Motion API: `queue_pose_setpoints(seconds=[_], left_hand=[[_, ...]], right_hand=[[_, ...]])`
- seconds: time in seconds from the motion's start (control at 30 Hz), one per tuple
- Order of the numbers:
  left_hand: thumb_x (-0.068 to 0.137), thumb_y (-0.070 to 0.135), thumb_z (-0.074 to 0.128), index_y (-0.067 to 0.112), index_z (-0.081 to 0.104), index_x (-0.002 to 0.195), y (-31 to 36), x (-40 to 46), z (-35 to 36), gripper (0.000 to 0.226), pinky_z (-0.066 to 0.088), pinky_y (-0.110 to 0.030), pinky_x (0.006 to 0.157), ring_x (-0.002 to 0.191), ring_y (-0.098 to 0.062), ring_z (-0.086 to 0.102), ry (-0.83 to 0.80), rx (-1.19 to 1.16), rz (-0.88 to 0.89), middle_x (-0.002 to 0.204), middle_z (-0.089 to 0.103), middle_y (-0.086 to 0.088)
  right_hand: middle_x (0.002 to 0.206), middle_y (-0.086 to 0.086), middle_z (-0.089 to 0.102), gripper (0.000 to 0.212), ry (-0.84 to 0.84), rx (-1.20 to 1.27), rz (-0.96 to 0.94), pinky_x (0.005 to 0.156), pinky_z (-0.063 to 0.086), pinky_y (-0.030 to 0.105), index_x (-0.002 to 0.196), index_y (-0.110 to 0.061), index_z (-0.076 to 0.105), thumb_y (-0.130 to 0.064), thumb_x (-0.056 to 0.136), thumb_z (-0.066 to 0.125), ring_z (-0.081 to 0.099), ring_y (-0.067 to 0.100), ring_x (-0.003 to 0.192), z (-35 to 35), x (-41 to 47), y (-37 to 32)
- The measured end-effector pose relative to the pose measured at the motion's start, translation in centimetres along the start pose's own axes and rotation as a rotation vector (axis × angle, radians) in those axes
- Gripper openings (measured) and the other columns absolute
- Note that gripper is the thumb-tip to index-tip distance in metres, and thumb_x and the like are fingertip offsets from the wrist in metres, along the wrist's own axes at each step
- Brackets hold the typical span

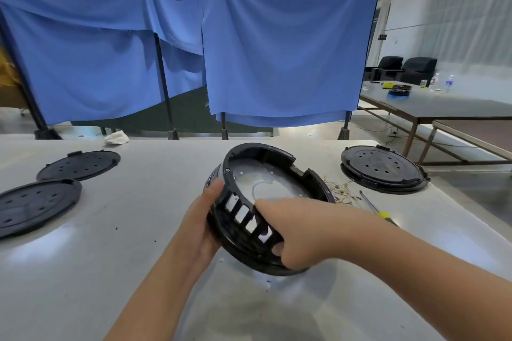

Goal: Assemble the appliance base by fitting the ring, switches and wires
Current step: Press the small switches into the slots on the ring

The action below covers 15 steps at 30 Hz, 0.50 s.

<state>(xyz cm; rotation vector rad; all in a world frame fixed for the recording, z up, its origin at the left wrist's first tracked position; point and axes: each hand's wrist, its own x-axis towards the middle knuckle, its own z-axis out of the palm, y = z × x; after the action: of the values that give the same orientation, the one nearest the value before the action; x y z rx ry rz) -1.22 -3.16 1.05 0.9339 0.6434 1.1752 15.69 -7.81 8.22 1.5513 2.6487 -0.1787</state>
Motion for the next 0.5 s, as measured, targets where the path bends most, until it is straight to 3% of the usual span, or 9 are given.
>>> queue_pose_setpoints(seconds=[0.1,0.23,0.33,0.4,0.5], left_hand=[[0.07,0.047,0.072,0.02,0.077,0.1,-0.7,0.2,0.0,0.041,0.057,-0.03,0.067,0.09,-0.019,0.072,0.063,0.121,-0.019,0.101,0.075,-0.005],[0.059,0.05,0.079,0.007,0.068,0.114,-1.3,0.2,0.0,0.07,0.056,-0.037,0.079,0.1,-0.033,0.068,0.182,0.242,-0.038,0.112,0.069,-0.019],[0.053,0.045,0.078,0.014,0.047,0.135,-2.0,0.1,0.0,0.093,0.052,-0.029,0.075,0.101,-0.022,0.067,0.295,0.296,0.002,0.118,0.065,-0.01],[0.055,0.043,0.076,0.017,0.047,0.133,-2.4,-0.1,0.2,0.087,0.051,-0.024,0.067,0.096,-0.016,0.068,0.284,0.335,-0.018,0.115,0.066,-0.005],[0.059,0.043,0.067,0.021,0.064,0.109,-3.1,-0.2,0.7,0.055,0.05,-0.025,0.066,0.088,-0.014,0.07,0.242,0.397,-0.075,0.104,0.071,-0.004]], right_hand=[[0.079,-0.003,0.046,0.025,-0.008,-0.073,-0.006,0.048,0.028,0.025,0.1,-0.017,0.038,-0.017,0.082,0.056,0.041,0.011,0.063,0.7,-0.2,0.2],[0.075,-0.005,0.037,0.028,-0.007,-0.14,0.016,0.048,0.023,0.025,0.096,-0.02,0.03,-0.017,0.085,0.056,0.038,0.015,0.063,1.4,-0.7,0.9],[0.076,-0.005,0.038,0.03,0.002,-0.159,0.034,0.047,0.024,0.027,0.095,-0.021,0.029,-0.013,0.084,0.055,0.042,0.019,0.065,2.0,-1.2,1.5],[0.081,-0.003,0.044,0.027,-0.001,-0.152,0.052,0.048,0.027,0.027,0.095,-0.021,0.033,-0.012,0.084,0.056,0.045,0.021,0.07,2.2,-1.4,2.0],[0.091,-0.003,0.049,0.021,-0.024,-0.096,0.093,0.05,0.028,0.026,0.1,-0.021,0.042,-0.015,0.086,0.056,0.047,0.022,0.078,2.2,-1.8,2.8]])
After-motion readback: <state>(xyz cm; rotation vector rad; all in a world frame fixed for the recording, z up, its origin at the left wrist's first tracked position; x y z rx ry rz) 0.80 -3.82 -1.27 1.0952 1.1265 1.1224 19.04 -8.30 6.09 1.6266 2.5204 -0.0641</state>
